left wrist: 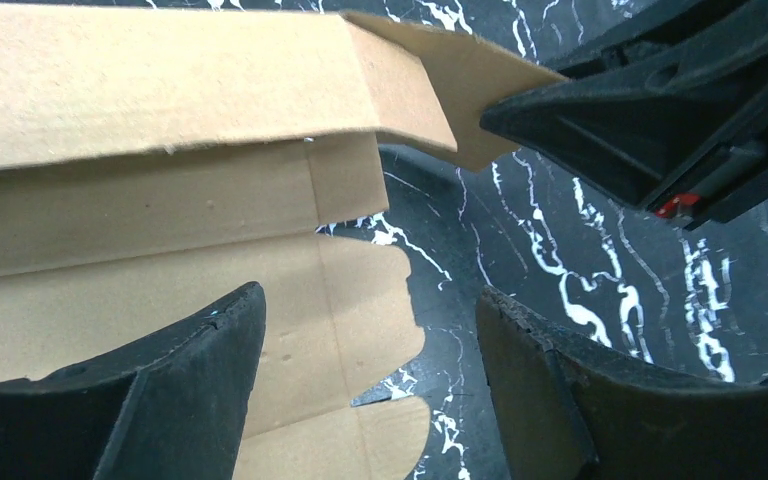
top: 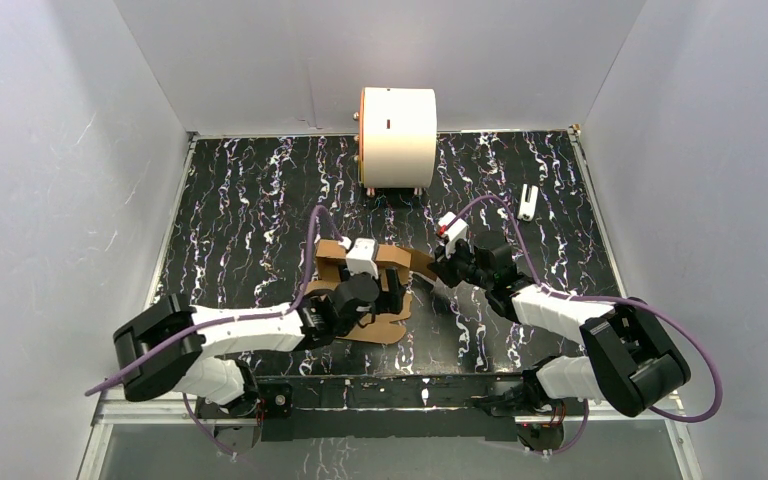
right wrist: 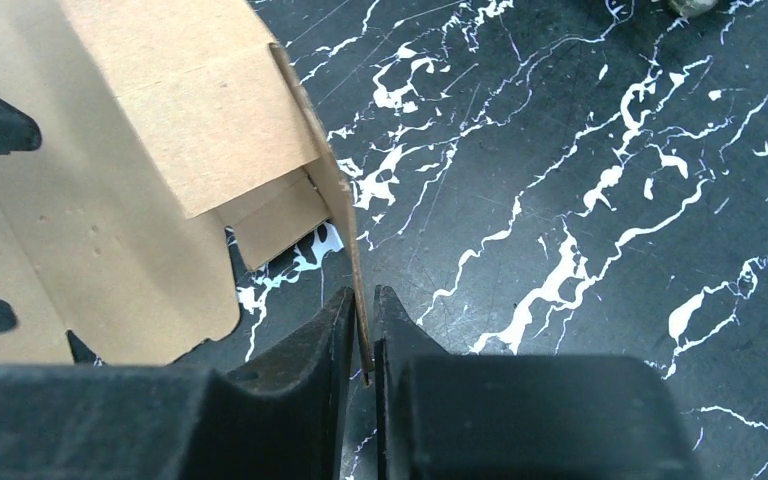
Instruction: Fold the paper box
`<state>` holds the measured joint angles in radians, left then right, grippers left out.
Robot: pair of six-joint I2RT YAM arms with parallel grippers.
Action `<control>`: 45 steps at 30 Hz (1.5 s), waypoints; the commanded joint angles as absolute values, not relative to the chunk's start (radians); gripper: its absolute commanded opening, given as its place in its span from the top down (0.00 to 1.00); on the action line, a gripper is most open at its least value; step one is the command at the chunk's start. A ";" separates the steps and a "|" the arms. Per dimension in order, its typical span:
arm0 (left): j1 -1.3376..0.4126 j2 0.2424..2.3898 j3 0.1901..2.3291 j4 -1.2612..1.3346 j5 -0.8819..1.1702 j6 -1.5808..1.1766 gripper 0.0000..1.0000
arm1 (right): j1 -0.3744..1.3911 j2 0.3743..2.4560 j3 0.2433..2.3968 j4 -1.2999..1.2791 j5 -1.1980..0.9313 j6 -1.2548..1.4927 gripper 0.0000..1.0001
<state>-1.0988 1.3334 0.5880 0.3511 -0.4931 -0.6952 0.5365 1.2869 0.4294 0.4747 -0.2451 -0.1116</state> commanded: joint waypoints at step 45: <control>-1.176 1.827 0.728 0.879 -1.041 -0.199 0.39 | 0.531 1.279 0.427 0.528 -0.344 -0.142 0.95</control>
